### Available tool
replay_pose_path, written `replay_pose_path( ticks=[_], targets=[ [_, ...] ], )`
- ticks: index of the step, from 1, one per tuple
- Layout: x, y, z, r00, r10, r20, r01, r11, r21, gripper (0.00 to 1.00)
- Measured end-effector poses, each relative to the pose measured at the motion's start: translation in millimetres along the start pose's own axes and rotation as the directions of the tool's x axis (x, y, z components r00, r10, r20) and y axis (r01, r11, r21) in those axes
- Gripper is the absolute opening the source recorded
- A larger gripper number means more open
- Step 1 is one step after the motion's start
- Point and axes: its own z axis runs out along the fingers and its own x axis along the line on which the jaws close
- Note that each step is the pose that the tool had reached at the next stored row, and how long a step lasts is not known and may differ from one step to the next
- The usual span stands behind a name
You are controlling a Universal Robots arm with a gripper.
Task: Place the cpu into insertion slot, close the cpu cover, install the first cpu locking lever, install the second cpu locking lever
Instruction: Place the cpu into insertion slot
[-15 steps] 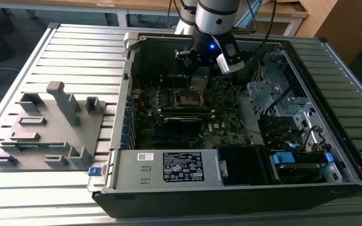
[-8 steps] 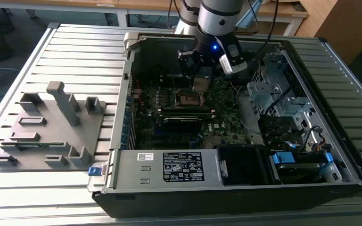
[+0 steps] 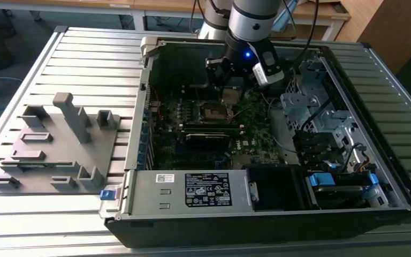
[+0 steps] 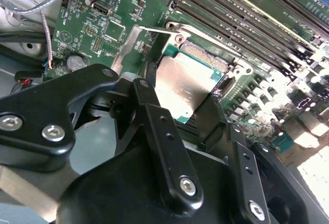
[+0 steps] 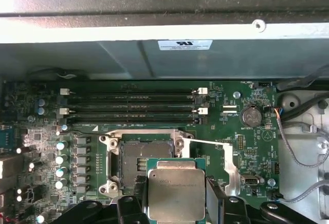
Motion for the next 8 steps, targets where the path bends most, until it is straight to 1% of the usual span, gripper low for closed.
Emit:
replay_pose_path(
  ticks=[3,8],
  targets=[
    [0.2,-0.1,1.8,1.0,0.0,0.0001,0.0,1.0,-0.0001,0.54],
    [2.6,-0.4,7.7,1.0,0.0,0.0001,0.0,1.0,0.0008,0.54]
  ],
)
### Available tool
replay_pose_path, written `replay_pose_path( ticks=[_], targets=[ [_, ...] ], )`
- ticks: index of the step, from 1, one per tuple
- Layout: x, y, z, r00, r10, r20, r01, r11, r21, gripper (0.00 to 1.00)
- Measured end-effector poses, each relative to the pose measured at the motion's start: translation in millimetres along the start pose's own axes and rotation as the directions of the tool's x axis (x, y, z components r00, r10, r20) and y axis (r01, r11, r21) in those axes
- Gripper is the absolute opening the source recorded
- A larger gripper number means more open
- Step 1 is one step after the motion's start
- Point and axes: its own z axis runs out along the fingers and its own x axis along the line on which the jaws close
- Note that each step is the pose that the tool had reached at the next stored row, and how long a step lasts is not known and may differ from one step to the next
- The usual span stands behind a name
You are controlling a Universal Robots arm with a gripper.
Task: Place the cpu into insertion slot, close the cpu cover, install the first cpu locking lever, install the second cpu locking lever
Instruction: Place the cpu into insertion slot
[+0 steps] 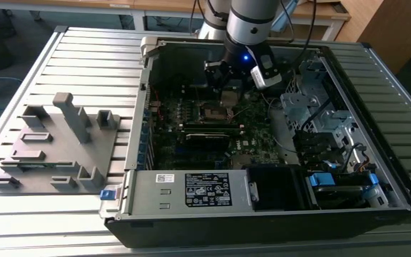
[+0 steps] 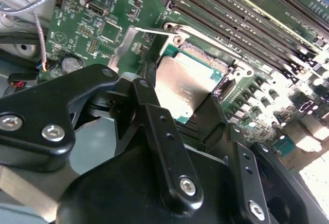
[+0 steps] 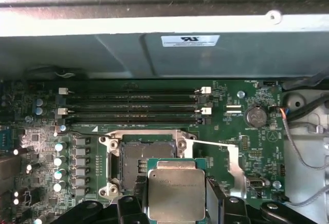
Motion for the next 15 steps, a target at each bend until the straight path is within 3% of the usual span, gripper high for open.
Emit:
replay_pose_path(
  ticks=[8,15],
  targets=[
    [10.4,-0.7,9.5,1.0,0.0,0.0006,0.0,1.0,0.0006,0.54],
    [14.9,1.7,11.4,1.0,0.0,0.0005,0.0,1.0,0.0007,0.54]
  ],
)
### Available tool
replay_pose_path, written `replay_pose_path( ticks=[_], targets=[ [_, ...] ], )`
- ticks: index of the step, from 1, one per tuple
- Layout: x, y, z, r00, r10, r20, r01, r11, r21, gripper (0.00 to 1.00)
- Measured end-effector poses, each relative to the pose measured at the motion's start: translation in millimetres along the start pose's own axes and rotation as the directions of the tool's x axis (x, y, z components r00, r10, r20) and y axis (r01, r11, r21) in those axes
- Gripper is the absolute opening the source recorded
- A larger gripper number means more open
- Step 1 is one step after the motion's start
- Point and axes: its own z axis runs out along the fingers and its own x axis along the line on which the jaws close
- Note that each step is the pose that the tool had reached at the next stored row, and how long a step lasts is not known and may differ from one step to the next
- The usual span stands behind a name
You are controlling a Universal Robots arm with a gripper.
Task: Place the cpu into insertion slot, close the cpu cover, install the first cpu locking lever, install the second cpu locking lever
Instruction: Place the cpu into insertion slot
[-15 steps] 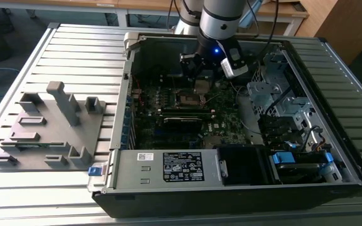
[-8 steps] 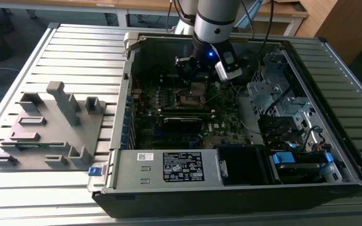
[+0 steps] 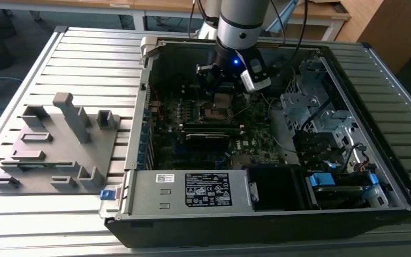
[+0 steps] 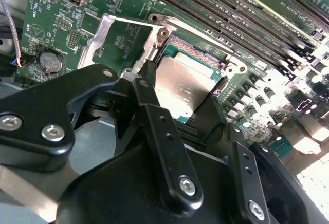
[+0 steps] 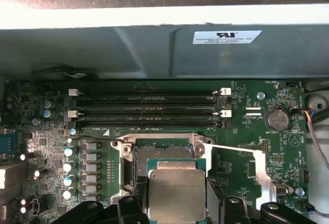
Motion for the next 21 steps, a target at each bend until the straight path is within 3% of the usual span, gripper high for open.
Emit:
replay_pose_path(
  ticks=[15,21],
  targets=[
    [2.6,-0.1,0.6,1.0,0.001,0.0005,-0.001,1.0,-0.0001,0.54],
    [2.6,-0.1,1.4,0.9979,0.064,0.0042,-0.064,0.9979,-0.0012,0.54]
  ],
)
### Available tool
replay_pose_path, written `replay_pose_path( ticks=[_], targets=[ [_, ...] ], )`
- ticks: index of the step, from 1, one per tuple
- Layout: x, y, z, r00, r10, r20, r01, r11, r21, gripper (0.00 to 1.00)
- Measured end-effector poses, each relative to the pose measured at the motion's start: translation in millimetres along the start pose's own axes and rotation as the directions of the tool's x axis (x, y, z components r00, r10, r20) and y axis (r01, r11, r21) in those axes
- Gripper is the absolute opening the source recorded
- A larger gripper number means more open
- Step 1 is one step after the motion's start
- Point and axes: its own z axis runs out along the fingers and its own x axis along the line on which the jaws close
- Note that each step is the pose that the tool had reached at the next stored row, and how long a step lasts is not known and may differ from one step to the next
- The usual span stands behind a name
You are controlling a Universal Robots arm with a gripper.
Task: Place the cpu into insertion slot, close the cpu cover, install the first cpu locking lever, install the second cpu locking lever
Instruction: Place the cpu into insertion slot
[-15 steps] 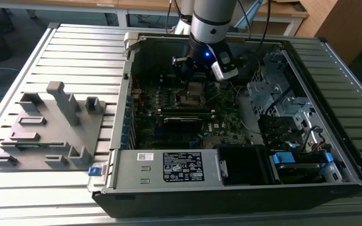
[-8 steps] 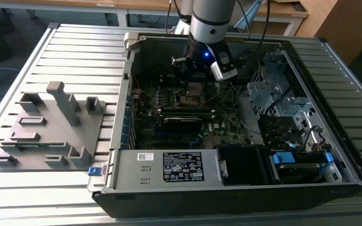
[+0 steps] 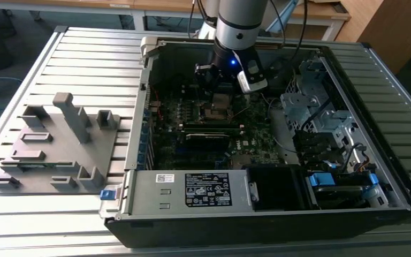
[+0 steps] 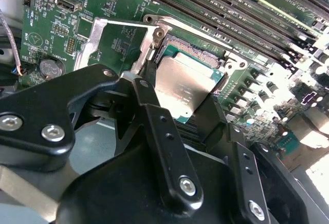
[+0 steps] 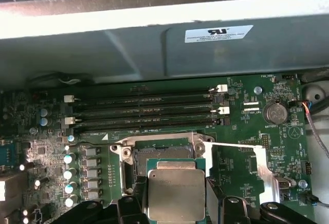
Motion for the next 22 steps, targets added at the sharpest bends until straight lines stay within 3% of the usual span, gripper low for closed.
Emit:
replay_pose_path(
  ticks=[5,8,13,17,22],
  targets=[
    [0.0,0.0,0.1,1.0,0.006,0.0004,-0.006,1.0,-0.0002,0.54],
    [0.0,-0.1,0.6,0.9986,0.053,0.0032,-0.053,0.9986,-0.0011,0.54],
    [0.0,0.0,0.7,0.998,0.063,0.0038,-0.063,0.998,-0.0013,0.54],
    [0.0,-0.1,1.6,0.9924,0.123,0.0072,-0.123,0.9924,-0.0025,0.54],
    [0.0,-0.1,2.2,0.9881,0.154,0.0091,-0.154,0.9881,-0.0038,0.54]
  ],
)
